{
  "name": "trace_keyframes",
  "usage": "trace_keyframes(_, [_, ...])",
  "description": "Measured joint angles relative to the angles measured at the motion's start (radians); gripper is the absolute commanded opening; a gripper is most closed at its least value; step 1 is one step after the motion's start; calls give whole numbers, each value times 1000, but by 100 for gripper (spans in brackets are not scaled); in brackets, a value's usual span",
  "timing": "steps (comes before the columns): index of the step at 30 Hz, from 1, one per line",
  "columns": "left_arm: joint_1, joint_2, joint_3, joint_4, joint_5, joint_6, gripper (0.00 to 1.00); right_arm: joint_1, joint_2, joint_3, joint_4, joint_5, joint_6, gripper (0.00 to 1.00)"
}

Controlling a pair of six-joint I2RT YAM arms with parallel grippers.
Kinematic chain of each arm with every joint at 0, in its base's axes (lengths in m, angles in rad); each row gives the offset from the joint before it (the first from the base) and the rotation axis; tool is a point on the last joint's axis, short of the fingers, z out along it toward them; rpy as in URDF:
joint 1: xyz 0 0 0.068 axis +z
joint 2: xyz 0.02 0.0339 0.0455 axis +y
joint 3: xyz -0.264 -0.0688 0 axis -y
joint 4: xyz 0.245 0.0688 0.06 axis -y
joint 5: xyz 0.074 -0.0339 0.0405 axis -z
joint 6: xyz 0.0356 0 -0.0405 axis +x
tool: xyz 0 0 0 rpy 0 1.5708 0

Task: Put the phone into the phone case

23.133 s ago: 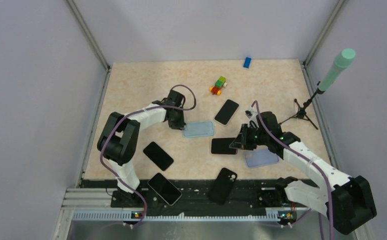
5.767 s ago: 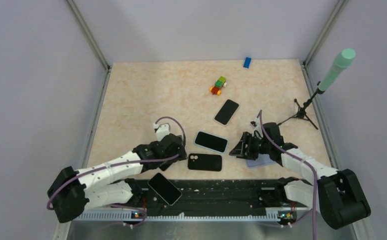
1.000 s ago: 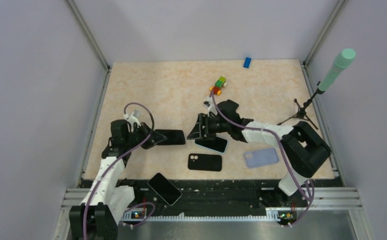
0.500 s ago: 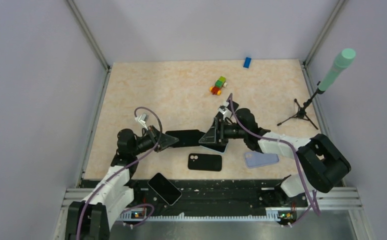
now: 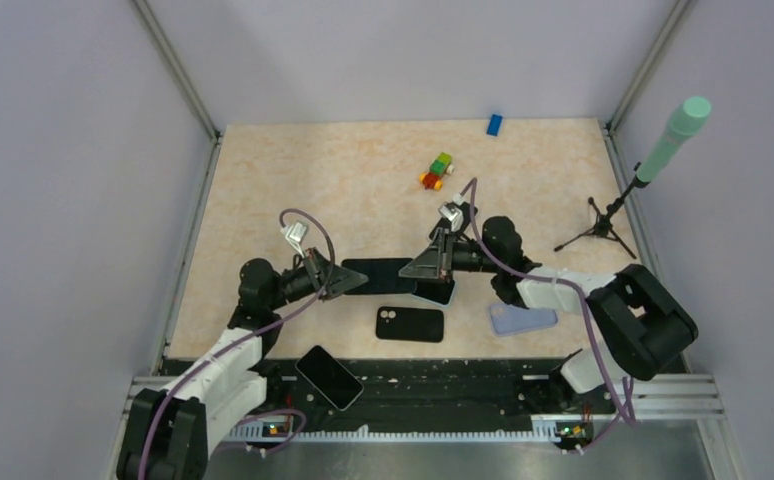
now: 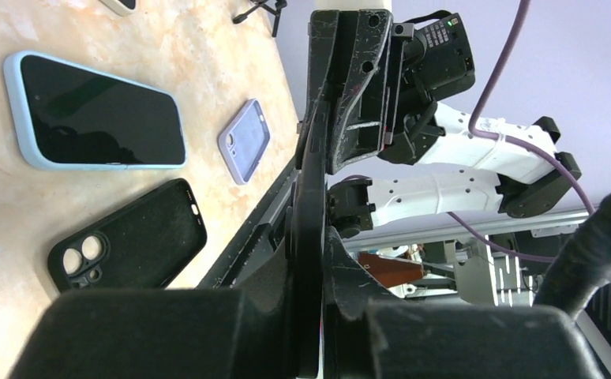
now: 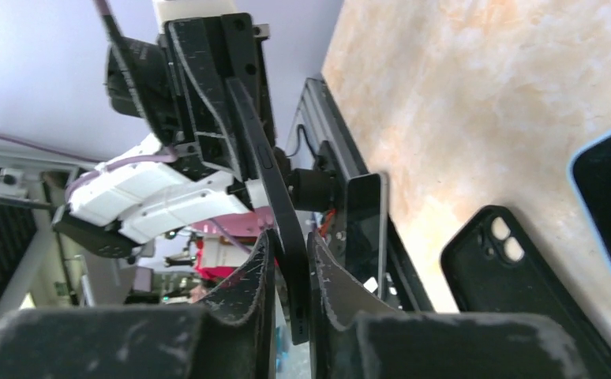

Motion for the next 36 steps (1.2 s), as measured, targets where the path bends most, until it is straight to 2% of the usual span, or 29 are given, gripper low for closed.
trace_keyframes(3, [2,0,0,18,1,-19,11,-11,2,-8,61,-33,30,0])
trace_keyframes(9, [-3,20,0,4,-18,0,62,-4,0,-15,110,-45,54,0])
trace_keyframes(11, [-6,31,0,-11,-25,11,71,3,0,-16,86,-47,45,0])
trace_keyframes(13, [-7,33,0,-32,-28,24,76,5,0,-16,57,-47,29,0])
trace_keyframes(18, [-7,26,1,-126,-52,79,80,6,-37,-10,-113,-12,-64,0])
trace_keyframes(25, [-7,-10,20,-373,-119,217,81,-1,-154,6,-389,77,-207,0])
trace_keyframes(31, [-8,-7,33,-566,-187,329,78,-29,-261,6,-561,129,-261,0])
trace_keyframes(36, [-19,29,33,-633,-208,367,74,-49,-345,-27,-649,147,-267,0])
